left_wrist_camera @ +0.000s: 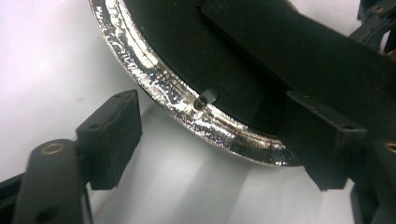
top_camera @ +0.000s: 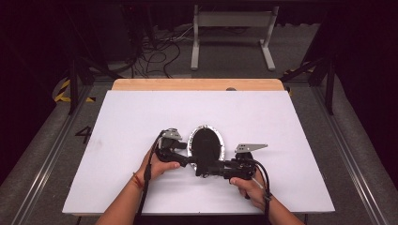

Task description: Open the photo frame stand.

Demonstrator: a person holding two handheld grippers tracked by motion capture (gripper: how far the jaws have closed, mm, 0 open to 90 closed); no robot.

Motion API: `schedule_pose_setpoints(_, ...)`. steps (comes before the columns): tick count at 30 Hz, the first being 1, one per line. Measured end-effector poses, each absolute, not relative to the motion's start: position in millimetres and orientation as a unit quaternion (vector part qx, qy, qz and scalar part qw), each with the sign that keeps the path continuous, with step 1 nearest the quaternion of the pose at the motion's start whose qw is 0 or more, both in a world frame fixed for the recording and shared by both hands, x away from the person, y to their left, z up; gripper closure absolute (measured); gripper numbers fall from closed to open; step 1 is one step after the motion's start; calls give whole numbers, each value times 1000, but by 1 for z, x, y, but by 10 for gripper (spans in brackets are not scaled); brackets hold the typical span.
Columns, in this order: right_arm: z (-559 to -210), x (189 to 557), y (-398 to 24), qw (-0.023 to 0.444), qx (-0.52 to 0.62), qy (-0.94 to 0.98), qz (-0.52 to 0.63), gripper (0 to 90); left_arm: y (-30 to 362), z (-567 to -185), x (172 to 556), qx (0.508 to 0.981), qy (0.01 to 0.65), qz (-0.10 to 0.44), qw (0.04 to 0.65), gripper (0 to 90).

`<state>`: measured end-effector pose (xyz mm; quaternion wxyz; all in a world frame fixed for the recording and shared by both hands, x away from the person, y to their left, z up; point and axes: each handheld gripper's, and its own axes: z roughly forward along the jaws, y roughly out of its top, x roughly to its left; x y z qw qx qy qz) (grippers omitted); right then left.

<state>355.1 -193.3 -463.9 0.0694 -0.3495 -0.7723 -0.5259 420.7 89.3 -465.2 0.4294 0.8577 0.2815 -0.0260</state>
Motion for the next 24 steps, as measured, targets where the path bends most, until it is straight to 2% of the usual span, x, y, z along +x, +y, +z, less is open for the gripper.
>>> schedule_pose_setpoints(1, -464, 355, -193, 69, -348, -774, -525, 573, 90, -465, 422, 860, 274, -31, 430, 275)
schedule_pose_setpoints(13, -461, 353, -194, 48, -317, -800, -507, 573, 90, -453, 429, 854, 269, -29, 444, 375)
schedule_pose_setpoints(21, -456, 352, -189, 15, -303, -812, -499, 597, 93, -434, 425, 847, 257, 31, 464, 495)
schedule_pose_setpoints(24, -456, 354, -188, 4, -309, -812, -496, 676, 96, -427, 421, 843, 244, 52, 477, 557)
